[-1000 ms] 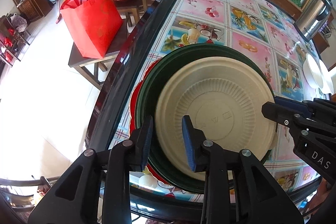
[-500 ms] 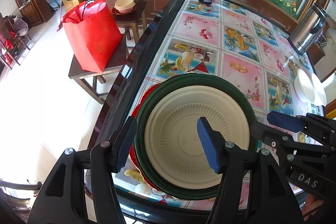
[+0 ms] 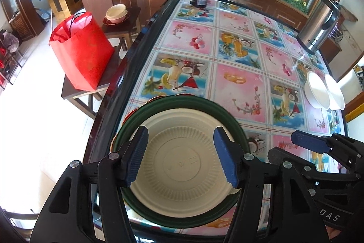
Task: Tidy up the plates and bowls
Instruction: 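Move both grippers toward the white paper plates beside the thermos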
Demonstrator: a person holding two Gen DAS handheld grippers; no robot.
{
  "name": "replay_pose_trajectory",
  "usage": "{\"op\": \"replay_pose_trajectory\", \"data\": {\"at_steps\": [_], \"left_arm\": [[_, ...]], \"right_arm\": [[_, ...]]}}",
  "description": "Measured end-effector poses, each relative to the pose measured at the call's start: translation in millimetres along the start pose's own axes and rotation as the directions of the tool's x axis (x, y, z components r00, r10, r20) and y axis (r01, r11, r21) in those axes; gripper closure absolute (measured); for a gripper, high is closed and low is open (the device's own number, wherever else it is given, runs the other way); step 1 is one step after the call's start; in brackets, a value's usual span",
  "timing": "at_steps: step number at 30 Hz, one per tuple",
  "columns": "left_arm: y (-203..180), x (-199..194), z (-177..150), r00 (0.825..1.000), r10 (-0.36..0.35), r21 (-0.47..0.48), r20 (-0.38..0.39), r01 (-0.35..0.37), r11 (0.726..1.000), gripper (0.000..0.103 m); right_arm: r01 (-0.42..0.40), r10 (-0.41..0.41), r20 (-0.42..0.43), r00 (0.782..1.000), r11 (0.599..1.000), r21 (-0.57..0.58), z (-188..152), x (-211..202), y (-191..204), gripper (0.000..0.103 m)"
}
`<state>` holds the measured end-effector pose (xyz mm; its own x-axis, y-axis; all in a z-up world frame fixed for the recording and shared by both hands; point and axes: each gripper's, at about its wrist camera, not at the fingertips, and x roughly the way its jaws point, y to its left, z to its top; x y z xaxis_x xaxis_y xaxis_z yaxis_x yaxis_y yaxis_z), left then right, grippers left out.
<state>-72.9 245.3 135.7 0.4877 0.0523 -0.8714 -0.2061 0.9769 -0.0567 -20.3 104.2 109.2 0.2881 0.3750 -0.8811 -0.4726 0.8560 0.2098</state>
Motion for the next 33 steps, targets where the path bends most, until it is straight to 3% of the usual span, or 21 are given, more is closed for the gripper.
{"op": "replay_pose_trajectory", "data": {"at_steps": [6, 14, 26, 33], "left_arm": [[-35, 6, 10, 1.000, -0.024, 0.022, -0.004, 0.024, 0.999, 0.043], [-111, 17, 30, 0.997, -0.072, 0.103, -0.004, 0.072, 0.992, 0.043], [-244, 39, 58, 0.987, -0.159, 0.249, -0.020, 0.159, 0.955, 0.043], [-301, 53, 71, 0.983, -0.184, 0.303, -0.026, 0.183, 0.935, 0.043]], "right_arm": [[0.012, -0.012, -0.003, 1.000, 0.999, 0.031, -5, -9, -30, 0.048], [0.049, -0.051, 0.009, 0.999, 0.990, 0.130, -13, -29, -97, 0.048], [0.117, -0.134, 0.036, 0.990, 0.944, 0.308, -26, -67, -217, 0.046], [0.143, -0.173, 0.046, 0.984, 0.914, 0.379, -29, -81, -278, 0.045]]}}
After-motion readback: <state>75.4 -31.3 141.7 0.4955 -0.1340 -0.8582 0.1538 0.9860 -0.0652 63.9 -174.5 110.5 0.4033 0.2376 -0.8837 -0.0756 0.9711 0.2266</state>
